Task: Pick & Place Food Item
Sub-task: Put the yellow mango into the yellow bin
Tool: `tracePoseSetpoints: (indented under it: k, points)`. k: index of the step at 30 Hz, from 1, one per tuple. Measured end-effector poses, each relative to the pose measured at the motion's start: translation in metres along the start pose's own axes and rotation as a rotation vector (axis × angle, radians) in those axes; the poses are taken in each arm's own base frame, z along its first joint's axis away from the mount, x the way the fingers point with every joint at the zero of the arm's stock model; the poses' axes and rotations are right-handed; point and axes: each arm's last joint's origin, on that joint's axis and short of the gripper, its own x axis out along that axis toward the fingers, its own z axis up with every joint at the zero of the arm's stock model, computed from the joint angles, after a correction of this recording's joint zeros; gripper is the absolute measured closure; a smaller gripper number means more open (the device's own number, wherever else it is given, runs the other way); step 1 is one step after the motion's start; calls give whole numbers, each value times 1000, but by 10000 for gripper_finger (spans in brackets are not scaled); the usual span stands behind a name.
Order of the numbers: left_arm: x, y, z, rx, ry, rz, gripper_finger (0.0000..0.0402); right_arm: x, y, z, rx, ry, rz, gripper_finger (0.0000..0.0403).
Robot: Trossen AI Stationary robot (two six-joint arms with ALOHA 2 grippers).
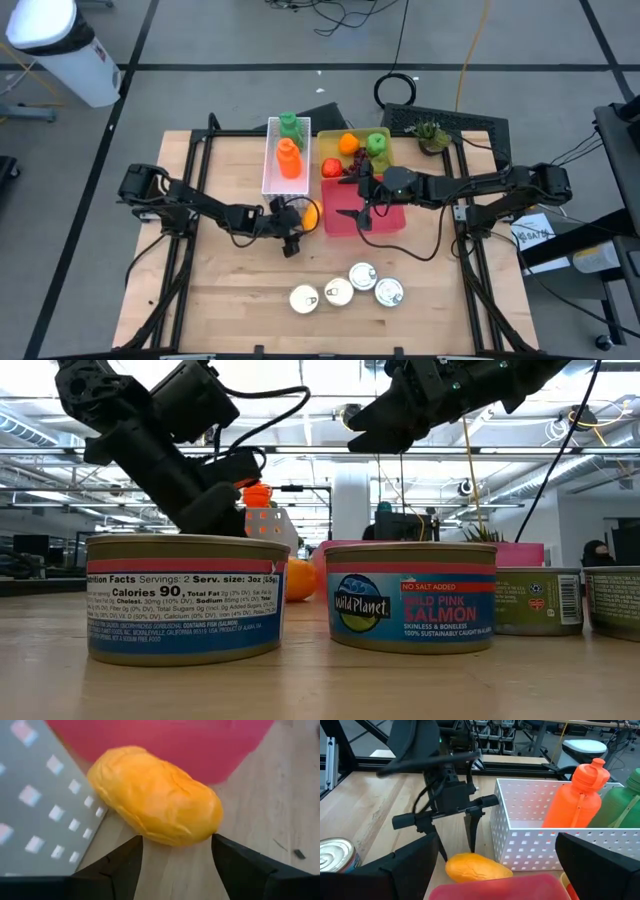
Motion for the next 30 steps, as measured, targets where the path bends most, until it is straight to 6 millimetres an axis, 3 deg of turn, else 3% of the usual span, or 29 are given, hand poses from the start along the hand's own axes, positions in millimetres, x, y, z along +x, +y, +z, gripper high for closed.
tracePoseSetpoints:
  k: [8, 15, 21, 30]
  points:
    - [-3, -5, 6, 92, -42, -102, 158, 0, 0, 0, 0, 2, 0, 23]
    - [-11, -8, 29, 141, -183, -77, 158, 0, 0, 0, 0, 3, 0, 23]
    - [-2, -1, 27, 178, -184, -35, 158, 0, 0, 0, 0, 5, 0, 23]
    - [1, -4, 22, 158, -117, -197, 158, 0, 0, -1, 0, 7, 0, 23]
